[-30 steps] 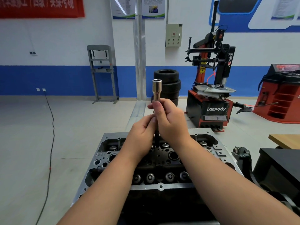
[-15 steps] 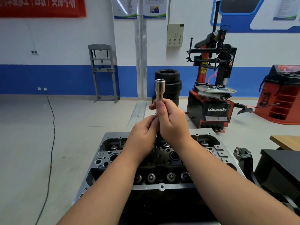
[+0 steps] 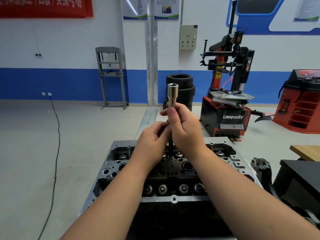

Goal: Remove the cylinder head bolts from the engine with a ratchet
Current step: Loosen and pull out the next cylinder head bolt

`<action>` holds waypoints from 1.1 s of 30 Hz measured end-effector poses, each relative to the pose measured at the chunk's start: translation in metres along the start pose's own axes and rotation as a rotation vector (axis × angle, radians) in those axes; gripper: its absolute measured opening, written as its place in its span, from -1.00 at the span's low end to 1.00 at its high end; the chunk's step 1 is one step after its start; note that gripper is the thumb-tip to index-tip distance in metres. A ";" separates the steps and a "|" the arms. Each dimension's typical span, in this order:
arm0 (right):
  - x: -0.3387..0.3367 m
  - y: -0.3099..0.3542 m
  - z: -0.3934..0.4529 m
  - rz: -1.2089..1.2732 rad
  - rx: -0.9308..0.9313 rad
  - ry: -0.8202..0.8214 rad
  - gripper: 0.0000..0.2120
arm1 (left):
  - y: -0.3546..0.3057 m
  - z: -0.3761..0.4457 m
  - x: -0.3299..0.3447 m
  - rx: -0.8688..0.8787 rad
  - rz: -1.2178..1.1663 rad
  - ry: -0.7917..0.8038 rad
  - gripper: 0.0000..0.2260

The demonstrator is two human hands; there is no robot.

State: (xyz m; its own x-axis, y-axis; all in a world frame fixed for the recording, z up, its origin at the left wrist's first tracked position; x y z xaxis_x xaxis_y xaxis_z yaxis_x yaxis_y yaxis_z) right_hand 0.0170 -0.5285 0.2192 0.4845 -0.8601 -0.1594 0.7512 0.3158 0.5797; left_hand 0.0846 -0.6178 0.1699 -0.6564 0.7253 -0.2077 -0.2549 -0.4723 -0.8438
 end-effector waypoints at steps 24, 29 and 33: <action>0.000 0.004 -0.001 -0.105 -0.045 -0.031 -0.93 | 0.005 0.002 -0.002 -0.045 -0.072 -0.050 -0.76; -0.002 0.000 -0.001 -0.058 0.009 -0.032 -0.78 | 0.003 0.000 0.003 -0.052 -0.059 0.007 -0.67; -0.003 0.004 0.000 -0.068 -0.017 -0.042 -0.80 | 0.001 0.001 -0.001 -0.008 0.010 -0.011 -0.80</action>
State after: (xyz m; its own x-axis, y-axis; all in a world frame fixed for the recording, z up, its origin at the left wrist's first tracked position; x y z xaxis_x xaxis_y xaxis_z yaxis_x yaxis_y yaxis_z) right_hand 0.0185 -0.5242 0.2216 0.4133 -0.8958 -0.1634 0.7891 0.2627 0.5553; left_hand 0.0843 -0.6196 0.1697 -0.6665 0.7151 -0.2105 -0.2426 -0.4751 -0.8458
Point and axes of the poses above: each hand's wrist, its own z-axis towards the middle knuckle, its own x-axis out of the palm, y = z × x, the point moved 8 cm from there along z, towards the middle knuckle, and after that the axes turned 2 degrees about z, right-handed, at the moved point
